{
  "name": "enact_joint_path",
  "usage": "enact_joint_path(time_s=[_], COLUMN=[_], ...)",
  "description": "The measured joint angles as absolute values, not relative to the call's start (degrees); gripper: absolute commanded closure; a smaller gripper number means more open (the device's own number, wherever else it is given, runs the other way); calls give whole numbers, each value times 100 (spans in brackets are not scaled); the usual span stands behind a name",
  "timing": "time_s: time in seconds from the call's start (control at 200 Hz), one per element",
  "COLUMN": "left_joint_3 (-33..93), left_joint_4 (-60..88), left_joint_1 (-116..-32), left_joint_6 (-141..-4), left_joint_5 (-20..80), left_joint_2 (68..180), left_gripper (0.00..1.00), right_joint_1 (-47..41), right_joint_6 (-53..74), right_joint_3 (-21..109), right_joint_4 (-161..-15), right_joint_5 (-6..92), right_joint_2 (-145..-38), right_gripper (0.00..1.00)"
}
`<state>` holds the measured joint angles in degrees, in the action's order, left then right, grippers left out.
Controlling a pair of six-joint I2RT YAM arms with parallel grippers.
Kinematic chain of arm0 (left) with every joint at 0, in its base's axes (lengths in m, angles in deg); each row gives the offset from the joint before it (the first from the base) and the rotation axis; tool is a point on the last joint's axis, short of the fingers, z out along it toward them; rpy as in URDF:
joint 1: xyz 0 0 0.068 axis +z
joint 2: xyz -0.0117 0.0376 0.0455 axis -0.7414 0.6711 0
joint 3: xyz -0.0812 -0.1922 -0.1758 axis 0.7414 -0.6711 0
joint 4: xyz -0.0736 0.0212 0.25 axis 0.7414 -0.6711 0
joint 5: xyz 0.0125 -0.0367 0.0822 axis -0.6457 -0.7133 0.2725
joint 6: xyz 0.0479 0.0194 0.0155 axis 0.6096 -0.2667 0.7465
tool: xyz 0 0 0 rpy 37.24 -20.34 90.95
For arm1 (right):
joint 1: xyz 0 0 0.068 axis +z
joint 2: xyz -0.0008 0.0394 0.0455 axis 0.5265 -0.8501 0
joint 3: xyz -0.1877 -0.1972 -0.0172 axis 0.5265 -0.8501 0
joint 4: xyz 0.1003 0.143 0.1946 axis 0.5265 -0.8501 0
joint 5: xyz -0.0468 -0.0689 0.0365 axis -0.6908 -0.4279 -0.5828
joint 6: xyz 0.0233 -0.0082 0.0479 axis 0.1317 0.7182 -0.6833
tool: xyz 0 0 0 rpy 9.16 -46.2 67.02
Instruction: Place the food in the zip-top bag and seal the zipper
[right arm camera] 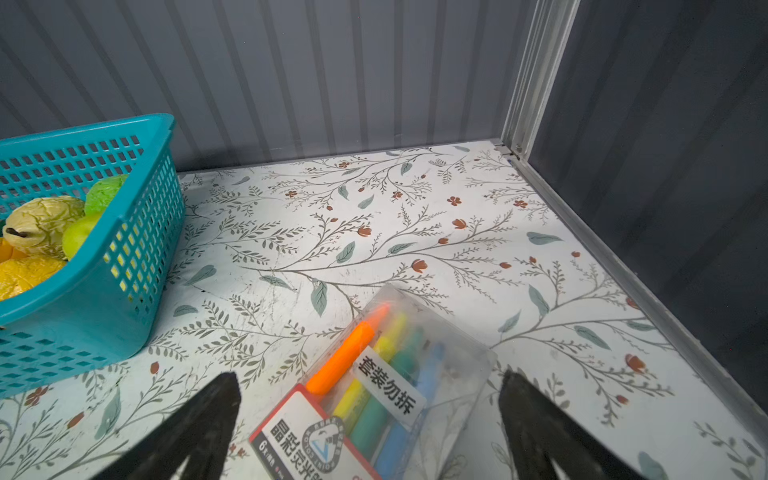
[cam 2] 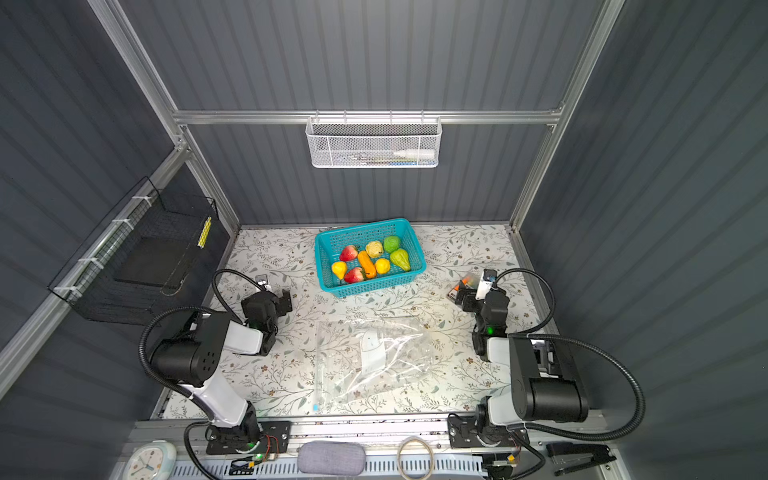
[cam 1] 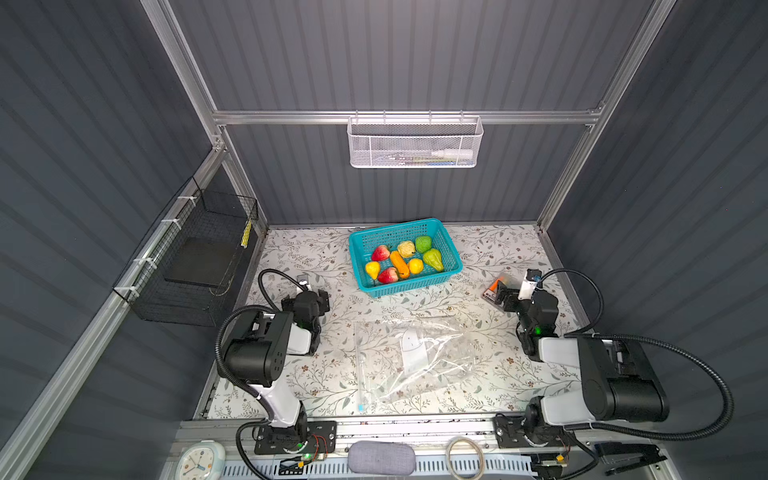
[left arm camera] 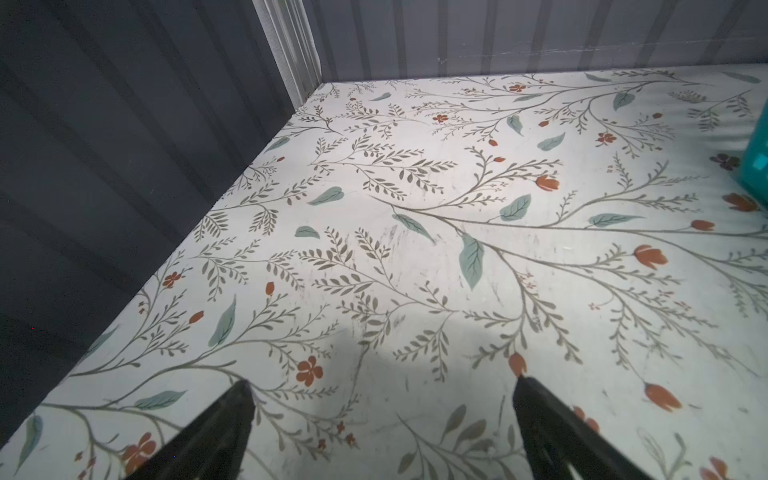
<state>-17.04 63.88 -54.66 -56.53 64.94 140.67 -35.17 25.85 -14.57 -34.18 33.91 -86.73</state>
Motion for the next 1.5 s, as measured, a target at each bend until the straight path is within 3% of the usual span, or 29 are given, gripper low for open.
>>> enact_joint_path(time_s=[0.975, 1.176, 1.496], left_joint_3=[-1704, -1363, 418], left_joint_4=[6379, 5584, 3081], left_joint_1=[-5466, -5466, -5466], left_joint_6=[-5653, -5664, -6429], left_joint_5=[6492, 6477, 6166], left_joint_2=[14064, 13780, 12934], left_gripper=[1, 1, 1], right_joint_1=[-3620, -3611, -3406], right_joint_6=[2579, 2583, 1700], right_joint_3=[-1448, -825, 810], right_joint_4=[-3453, -4723, -7501], right_joint_5=[3605, 3684, 3385], right_joint_2=[-8668, -8275, -7353], right_gripper=[1, 1, 1])
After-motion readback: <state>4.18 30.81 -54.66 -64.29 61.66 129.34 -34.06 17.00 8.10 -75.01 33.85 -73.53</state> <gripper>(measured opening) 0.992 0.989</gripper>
